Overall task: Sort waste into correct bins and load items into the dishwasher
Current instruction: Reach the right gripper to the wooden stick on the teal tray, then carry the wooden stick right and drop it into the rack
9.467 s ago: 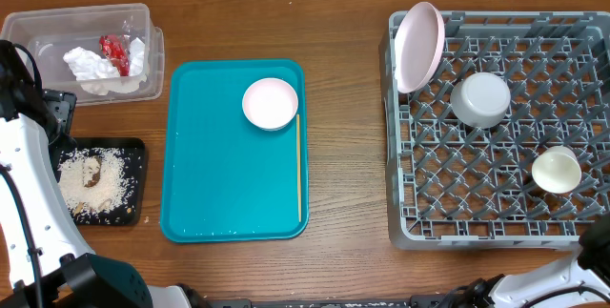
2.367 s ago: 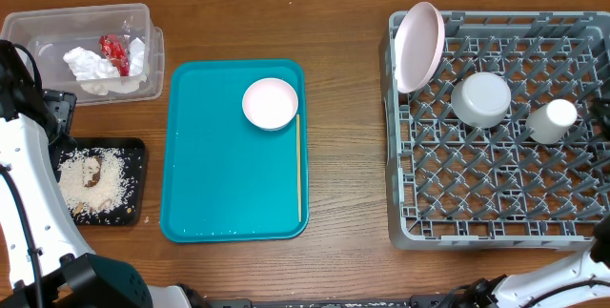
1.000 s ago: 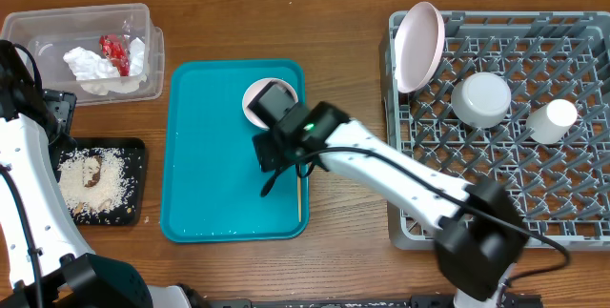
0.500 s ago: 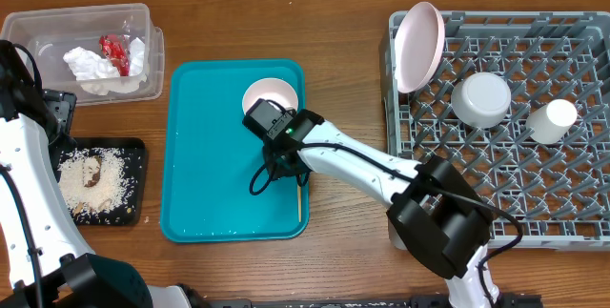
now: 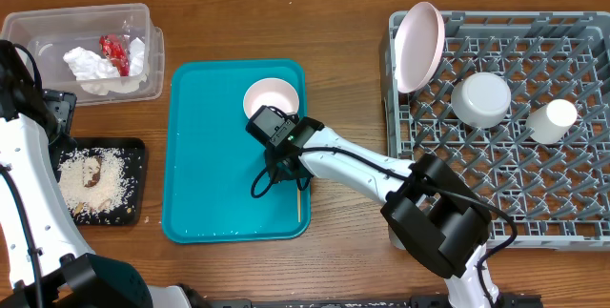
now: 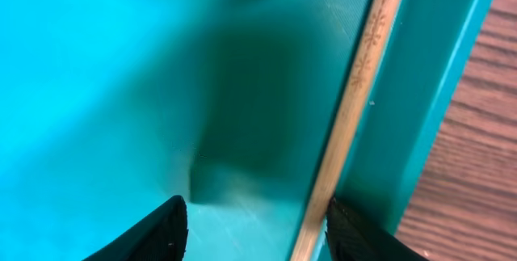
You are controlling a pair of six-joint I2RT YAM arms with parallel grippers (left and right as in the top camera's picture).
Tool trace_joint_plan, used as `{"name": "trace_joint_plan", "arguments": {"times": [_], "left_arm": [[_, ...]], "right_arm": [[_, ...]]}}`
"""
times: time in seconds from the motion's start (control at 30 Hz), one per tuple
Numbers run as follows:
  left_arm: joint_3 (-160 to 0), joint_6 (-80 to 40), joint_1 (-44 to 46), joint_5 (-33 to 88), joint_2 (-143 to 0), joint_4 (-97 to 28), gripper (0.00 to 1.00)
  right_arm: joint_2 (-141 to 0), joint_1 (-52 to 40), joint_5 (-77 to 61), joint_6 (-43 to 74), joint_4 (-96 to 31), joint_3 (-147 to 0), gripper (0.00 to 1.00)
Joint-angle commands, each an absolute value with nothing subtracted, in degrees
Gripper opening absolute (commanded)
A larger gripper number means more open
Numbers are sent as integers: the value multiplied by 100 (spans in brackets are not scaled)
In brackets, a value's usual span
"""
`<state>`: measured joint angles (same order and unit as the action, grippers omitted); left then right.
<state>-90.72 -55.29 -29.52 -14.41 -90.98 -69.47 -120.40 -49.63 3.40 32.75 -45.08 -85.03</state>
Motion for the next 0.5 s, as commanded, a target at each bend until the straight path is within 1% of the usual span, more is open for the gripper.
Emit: {"name": "trace_joint_plan", "arguments": {"times": [0.0, 0.1, 0.23, 0.37, 0.47], "left_arm": [[-9080, -5441, -2961, -1542, -9107, -6963, 100], [-9080, -5439, -2961, -1542, -9107, -6963, 100], [-9080, -5439, -2961, -1540, -9107, -6960, 100], [-9080, -5439, -2961, -1542, -9107, -6963, 100], [-9080, -5439, -2961, -1542, -9107, -6963, 100]], "right_arm": [[-12057, -4956, 440, 3328, -4307, -8237, 55], [-12057, -4956, 445, 3330, -4034, -7955, 47], [-12057, -4954, 491, 3461, -3931, -7793, 28], [-12055, -4954, 482, 3588, -3986, -7878, 13], [-12027, -4954, 467, 3586, -4182, -8049, 6]]}}
